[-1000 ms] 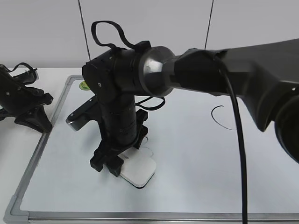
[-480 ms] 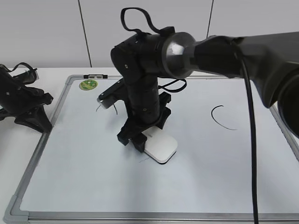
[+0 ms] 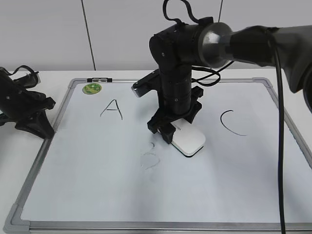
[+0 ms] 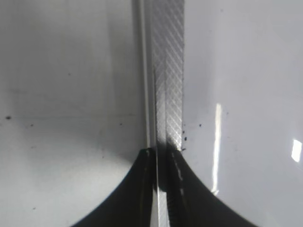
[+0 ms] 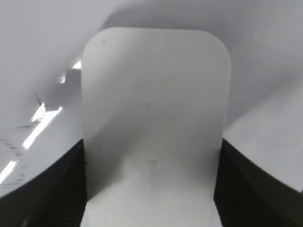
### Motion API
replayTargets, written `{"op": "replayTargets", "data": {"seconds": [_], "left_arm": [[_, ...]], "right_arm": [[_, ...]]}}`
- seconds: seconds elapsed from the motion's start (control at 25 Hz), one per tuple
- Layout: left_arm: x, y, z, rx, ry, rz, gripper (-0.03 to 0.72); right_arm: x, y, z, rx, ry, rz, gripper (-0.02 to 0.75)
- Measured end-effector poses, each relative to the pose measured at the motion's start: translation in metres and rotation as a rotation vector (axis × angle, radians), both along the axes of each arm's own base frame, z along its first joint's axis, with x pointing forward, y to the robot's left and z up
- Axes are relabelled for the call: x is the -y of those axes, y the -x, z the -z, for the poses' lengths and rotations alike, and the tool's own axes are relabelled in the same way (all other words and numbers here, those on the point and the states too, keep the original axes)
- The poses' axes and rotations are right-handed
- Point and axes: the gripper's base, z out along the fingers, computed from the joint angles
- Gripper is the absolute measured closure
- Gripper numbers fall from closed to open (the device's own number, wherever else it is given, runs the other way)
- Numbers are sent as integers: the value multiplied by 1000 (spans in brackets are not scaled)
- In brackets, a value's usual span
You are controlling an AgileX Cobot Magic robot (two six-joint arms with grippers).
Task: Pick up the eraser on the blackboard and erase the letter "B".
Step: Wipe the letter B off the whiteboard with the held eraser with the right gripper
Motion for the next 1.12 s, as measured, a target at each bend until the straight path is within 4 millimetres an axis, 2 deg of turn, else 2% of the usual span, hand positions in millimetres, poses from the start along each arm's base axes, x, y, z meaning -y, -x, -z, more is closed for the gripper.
{"op": "replayTargets", "data": {"seconds": [0.12, 0.32, 0.68, 0.88, 1.12], "left_arm": [[0, 0, 0, 0, 0, 0, 655], [0, 0, 0, 0, 0, 0, 655], [0, 0, 0, 0, 0, 0, 654], [0, 0, 0, 0, 0, 0, 655], [0, 0, 0, 0, 0, 0, 655]], "right_arm": [[-1, 1, 0, 0, 0, -3, 209], [-15, 10, 0, -26, -37, -23, 209], [-65, 48, 2, -55, -64, -156, 209], [-85, 66, 2, -57, -67, -214, 209], [-87, 64, 2, -15, -48, -249, 209]]}}
